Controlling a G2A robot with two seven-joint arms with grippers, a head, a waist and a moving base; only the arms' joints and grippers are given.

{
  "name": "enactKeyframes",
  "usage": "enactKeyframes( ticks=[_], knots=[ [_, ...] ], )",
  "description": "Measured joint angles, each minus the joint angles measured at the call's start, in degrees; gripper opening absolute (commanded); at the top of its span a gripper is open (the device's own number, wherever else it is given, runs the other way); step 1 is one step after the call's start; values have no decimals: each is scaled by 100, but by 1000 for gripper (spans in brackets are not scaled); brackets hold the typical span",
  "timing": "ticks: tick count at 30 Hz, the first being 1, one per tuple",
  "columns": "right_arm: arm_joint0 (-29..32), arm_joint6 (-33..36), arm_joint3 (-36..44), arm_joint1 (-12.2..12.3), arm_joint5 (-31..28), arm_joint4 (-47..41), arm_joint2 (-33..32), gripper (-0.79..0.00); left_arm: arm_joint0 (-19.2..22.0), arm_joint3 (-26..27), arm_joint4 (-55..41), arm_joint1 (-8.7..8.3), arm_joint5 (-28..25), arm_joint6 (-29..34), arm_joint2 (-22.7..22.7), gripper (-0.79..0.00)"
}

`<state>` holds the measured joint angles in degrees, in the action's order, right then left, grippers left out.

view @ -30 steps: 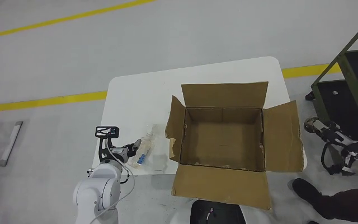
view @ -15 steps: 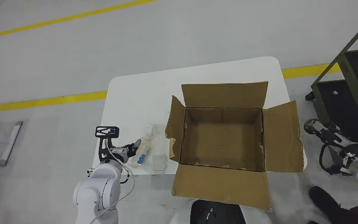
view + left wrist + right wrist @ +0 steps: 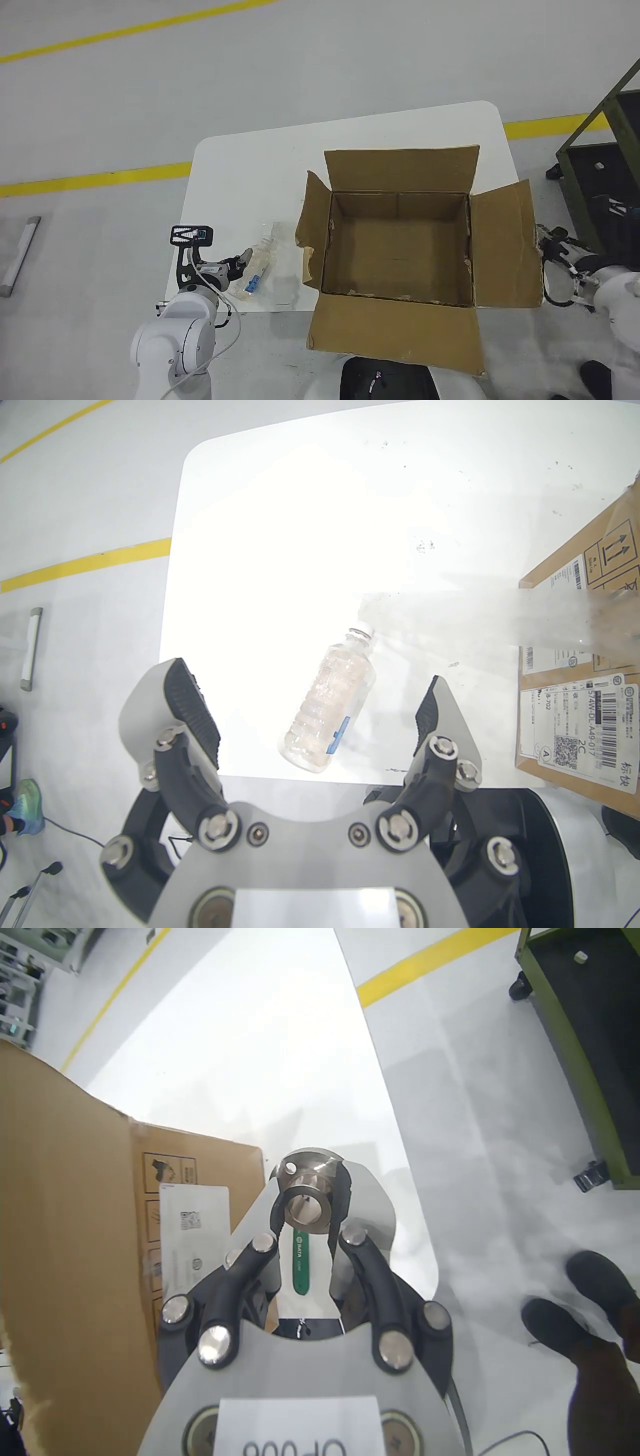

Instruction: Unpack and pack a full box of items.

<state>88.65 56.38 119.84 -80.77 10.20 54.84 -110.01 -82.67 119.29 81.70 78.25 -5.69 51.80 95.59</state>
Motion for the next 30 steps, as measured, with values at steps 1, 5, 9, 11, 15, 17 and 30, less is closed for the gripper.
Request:
enactKeyframes(
  ticks=[1, 5, 9, 11, 15, 17, 30],
  knots=[
    [-31, 54, -55, 11, 32, 147, 81, -785, 0, 0, 0, 0, 0, 0, 0, 0],
    [-144, 329, -225, 53, 113, 650, 347, -785, 0, 0, 0, 0, 0, 0, 0, 0],
    [-222, 586, -373, 87, 162, 830, 472, -785, 0, 0, 0, 0, 0, 0, 0, 0],
    [-255, 638, -434, 102, 143, 887, 501, -785, 0, 0, 0, 0, 0, 0, 0, 0],
    [-415, 831, -695, 147, 94, 1105, 566, -785, 0, 0, 0, 0, 0, 0, 0, 0],
    [-512, 887, -817, 165, 82, 1167, 592, -785, 0, 0, 0, 0, 0, 0, 0, 0],
    [-909, 947, -1487, 262, -154, 1412, 832, -785, 0, 0, 0, 0, 0, 0, 0, 0]
  ],
)
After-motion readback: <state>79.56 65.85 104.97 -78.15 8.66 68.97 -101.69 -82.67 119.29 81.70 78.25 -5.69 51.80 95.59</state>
